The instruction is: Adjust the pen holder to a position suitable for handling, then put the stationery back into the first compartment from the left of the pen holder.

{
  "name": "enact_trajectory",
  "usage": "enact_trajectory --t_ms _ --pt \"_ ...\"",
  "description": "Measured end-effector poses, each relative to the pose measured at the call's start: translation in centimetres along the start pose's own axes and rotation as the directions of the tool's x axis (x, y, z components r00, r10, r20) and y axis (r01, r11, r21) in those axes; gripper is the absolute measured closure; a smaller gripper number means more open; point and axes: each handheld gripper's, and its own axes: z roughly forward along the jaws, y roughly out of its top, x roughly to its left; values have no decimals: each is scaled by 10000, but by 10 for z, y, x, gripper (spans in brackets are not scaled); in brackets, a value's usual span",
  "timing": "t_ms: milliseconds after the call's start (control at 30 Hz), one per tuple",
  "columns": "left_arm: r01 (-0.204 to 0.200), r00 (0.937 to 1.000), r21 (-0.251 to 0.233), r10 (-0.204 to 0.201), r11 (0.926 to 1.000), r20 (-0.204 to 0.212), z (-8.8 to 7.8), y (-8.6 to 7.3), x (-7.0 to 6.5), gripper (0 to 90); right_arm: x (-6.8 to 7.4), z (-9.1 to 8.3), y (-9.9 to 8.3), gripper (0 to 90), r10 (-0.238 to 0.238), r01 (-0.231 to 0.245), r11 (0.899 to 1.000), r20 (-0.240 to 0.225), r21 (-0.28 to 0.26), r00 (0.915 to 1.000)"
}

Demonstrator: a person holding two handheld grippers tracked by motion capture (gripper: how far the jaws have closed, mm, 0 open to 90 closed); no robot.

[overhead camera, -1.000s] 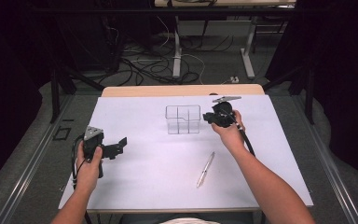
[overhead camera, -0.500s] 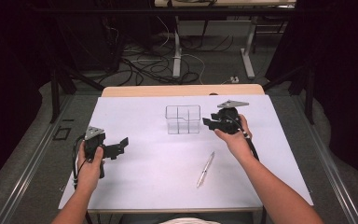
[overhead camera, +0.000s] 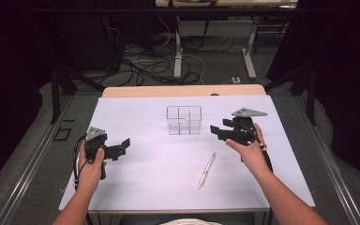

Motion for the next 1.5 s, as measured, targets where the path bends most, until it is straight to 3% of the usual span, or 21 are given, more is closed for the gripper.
enact_trajectory --t_ms 300,600,667,833,900,1000,1100,1500 --pt "-22 9999 -16 22 10000 105 0 1 -3 2 0 -24 -14 167 47 -39 9998 372 -196 9993" --pt "-203 9988 50 201 9998 440 -1 2 -8 2 -10 -42 -34 113 473 -457 9987 833 -208 9954" --pt "-108 9983 89 102 9999 572 0 2 -9 2 -15 -42 -37 92 251 -234 9996 1022 -179 9944" --pt "-62 9960 260 38 9996 892 3 3 -15 2 -24 -42 -41 8 397 -410 9991 1569 50 9868" --pt "-214 9943 263 185 9994 1049 3 4 -20 3 -31 -42 -44 2 587 -597 9982 1954 -8 9790" --pt "-437 9921 356 392 9984 1192 4 4 -28 3 -35 -42 -46 1 657 -657 9978 2157 -71 9742" --pt "-556 9885 451 487 9974 1432 7 6 -37 7 -40 -42 -49 1 876 -882 9961 2174 -70 9721" --pt "-760 9760 711 595 9946 2095 21 14 -65 85 -43 -37 -52 0 762 -820 9965 2315 155 9699"
